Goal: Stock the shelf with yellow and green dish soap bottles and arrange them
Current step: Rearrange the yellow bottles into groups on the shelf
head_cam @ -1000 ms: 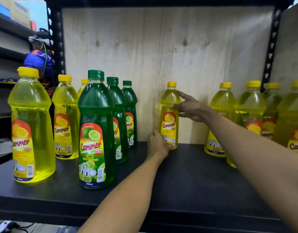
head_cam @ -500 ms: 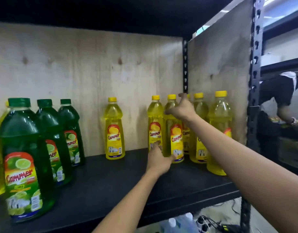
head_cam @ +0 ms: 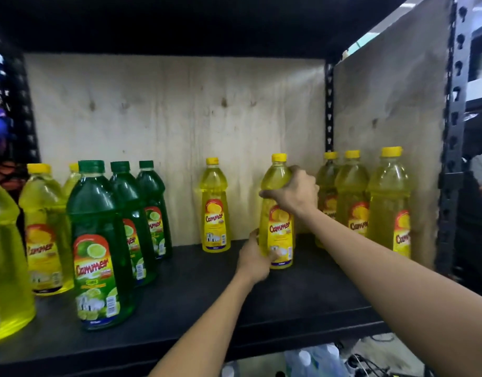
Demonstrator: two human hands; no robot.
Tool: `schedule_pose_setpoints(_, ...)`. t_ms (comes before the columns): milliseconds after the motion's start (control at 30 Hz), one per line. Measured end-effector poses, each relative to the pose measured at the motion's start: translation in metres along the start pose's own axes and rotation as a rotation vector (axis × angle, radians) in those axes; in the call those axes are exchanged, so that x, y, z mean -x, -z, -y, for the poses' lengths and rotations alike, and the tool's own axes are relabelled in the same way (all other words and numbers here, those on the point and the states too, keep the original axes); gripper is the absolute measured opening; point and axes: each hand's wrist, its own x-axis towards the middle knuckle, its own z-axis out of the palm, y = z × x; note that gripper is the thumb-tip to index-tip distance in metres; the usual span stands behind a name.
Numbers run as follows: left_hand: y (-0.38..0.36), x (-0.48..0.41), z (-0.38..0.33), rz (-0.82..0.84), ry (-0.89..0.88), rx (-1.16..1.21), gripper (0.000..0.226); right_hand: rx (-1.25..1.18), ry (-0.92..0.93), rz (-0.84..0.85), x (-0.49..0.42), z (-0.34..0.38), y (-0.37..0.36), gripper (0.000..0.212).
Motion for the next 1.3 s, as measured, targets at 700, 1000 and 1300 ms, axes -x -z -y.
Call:
schedule_pose_setpoints(700, 0.117, 0.04, 0.051, -0.142, 0.091, -0.203, 0.057, -0.046, 0.171, 0.263, 0.042, 0.094, -0.077, 0.088)
schedule_pose_setpoints(1000, 0.047, 0.025, -0.016, -0.172, -0.273, -0.155, 0.033, -0.24, -0.175, -0.034, -0.052, -0.006, -0.047, 0.093)
schedule_pose_setpoints(1300, -0.002, -0.026, -0.004, -0.027, 0.098, -0.049, 0.076, -0.316, -0.065, 0.188, -0.066, -0.049, -0.04, 0.071)
